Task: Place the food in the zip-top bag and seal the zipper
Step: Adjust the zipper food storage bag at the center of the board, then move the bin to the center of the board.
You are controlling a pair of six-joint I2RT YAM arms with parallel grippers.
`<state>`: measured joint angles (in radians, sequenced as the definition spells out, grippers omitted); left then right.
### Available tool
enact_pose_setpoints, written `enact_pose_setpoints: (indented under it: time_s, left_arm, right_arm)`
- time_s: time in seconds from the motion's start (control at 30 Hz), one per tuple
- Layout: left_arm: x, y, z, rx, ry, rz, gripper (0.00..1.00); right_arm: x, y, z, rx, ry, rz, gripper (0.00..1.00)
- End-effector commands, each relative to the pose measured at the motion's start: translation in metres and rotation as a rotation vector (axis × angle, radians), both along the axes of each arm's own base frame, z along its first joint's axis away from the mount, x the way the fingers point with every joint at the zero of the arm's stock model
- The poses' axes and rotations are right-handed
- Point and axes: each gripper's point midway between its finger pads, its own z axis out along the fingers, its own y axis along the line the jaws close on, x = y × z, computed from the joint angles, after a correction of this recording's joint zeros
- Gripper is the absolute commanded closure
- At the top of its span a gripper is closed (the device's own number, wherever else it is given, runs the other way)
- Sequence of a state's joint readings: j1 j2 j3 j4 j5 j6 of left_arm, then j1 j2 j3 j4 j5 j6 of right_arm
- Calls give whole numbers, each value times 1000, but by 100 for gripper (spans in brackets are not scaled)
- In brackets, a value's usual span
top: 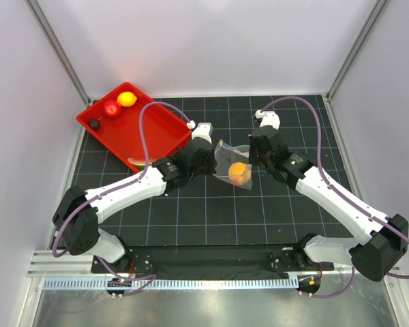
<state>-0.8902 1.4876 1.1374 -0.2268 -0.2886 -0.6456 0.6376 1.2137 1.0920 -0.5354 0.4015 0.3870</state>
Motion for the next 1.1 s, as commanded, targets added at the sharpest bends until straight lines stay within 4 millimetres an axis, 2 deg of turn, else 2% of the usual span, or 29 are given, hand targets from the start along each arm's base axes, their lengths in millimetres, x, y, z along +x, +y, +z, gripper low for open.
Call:
enact_pose_setpoints:
  time_s: [0.0,0.07,0.2,0.3,0.33,0.4,0.43,0.5,0.53,0.57,0.67,0.7,0.73,0.8,0.83,0.9,0.93,1.0,1.07]
  left_arm:
    - [4,7,9,22,-18,15,99]
    - [4,6,15,33,-15,5,98]
    - [3,5,15,85,13,-18,94]
    - [2,6,13,106,19,-29,80]
    - [3,8,13,107,15,-22,65]
    - [4,11,13,107,16,-16,50]
    - [5,13,14,104,18,-18,35]
    - [9,19,18,89,20,-22,20]
    - [7,20,19,79,28,-38,9]
    - [8,24,26,66,17,-36,5]
    - [22,55,31,64,8,17,0]
    - [24,65,40,44,-6,32,0]
    - [35,86,41,37,-6,83,0]
    - [45,108,47,37,-26,132,0]
    - [58,132,47,50,-28,196,0]
    - [74,155,42,90,-21,266,0]
    - [84,173,42,116,-16,303,0]
    - [95,185,38,154,6,317,0]
    - [104,185,25,223,60,269,0]
  right_arm:
    - [-2,-9,5,-40,-4,-10,99]
    - [-3,-5,-1,-34,11,0,99]
    - [-4,-7,-6,-54,24,-3,99]
    - [-4,-11,-8,-78,28,-13,99]
    - [-4,-11,-10,-82,33,-12,99]
    - [-4,-10,-11,-77,38,-6,99]
    - [-5,-9,-13,-73,41,-4,99]
    - [-6,-7,-17,-70,51,2,99]
    - [-6,-8,-19,-71,55,1,99]
    - [-6,-8,-19,-72,56,-1,99]
    - [-7,-9,-20,-72,57,-7,99]
    - [-8,-9,-20,-71,56,-6,99]
    - [-8,-10,-19,-70,53,-7,99]
    - [-9,-10,-20,-66,52,-7,99]
    - [-9,-10,-18,-59,46,-6,99]
    - [-10,-10,-17,-57,46,0,99]
    - [-10,-9,-15,-51,42,0,99]
    - [-11,-9,-15,-47,43,3,99]
    - [-11,-7,-15,-42,45,13,99]
